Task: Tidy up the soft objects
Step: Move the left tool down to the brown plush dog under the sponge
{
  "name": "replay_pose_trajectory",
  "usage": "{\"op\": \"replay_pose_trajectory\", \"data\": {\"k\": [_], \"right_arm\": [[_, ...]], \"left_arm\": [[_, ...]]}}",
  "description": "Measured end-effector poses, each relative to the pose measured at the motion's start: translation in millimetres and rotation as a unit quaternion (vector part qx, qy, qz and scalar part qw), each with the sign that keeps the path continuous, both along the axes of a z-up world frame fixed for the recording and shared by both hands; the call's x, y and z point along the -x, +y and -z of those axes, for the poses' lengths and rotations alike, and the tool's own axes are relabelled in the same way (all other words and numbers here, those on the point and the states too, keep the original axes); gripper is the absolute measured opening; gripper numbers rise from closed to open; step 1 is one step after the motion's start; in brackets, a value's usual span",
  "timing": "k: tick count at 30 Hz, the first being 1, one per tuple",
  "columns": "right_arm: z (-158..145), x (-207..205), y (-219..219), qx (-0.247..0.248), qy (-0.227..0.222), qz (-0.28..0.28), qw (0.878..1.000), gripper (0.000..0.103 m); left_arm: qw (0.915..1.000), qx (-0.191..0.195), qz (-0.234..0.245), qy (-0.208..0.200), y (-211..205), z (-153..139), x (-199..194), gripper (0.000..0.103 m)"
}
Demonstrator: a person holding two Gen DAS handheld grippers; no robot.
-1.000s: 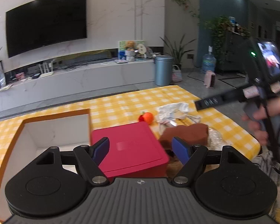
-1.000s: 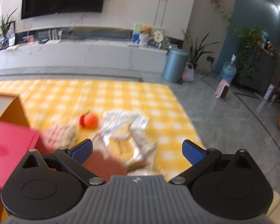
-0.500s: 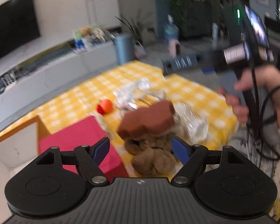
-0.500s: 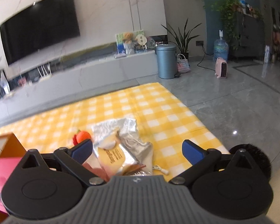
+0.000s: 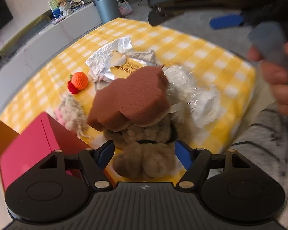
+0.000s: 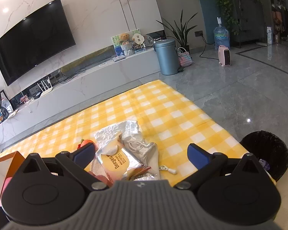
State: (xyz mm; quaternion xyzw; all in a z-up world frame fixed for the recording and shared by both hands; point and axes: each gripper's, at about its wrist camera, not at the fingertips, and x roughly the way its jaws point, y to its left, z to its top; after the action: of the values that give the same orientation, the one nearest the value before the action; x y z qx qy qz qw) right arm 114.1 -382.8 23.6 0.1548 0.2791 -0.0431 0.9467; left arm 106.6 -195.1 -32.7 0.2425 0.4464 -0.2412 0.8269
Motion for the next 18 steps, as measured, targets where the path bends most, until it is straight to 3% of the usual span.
{"op": "replay_pose_trajectory", "data": {"k": [5,9,14,18], "right_arm": [[0,0,-1,0.004,0.0,-0.001,1.0,0.1],[0,0,0,0.008,0.003,-0.003,1.0,0.1],[0,0,0,0.018,0.001,0.009,1.0,0.1],[-2,2,-4,0.008,-0.006,0.012,1.0,0.1]], "left_arm": [[0.9986,-0.052,0.003,0.006,-16,8,-10,0.086],[0.9987,-0.021,0.002,0.047,-17,4,-18,0.083],[0.996,-0.05,-0.03,0.067,-18,19,-33,0.078],[0.9926,-0.028,-0.041,0.111,-13,27,-47,0.075]]}}
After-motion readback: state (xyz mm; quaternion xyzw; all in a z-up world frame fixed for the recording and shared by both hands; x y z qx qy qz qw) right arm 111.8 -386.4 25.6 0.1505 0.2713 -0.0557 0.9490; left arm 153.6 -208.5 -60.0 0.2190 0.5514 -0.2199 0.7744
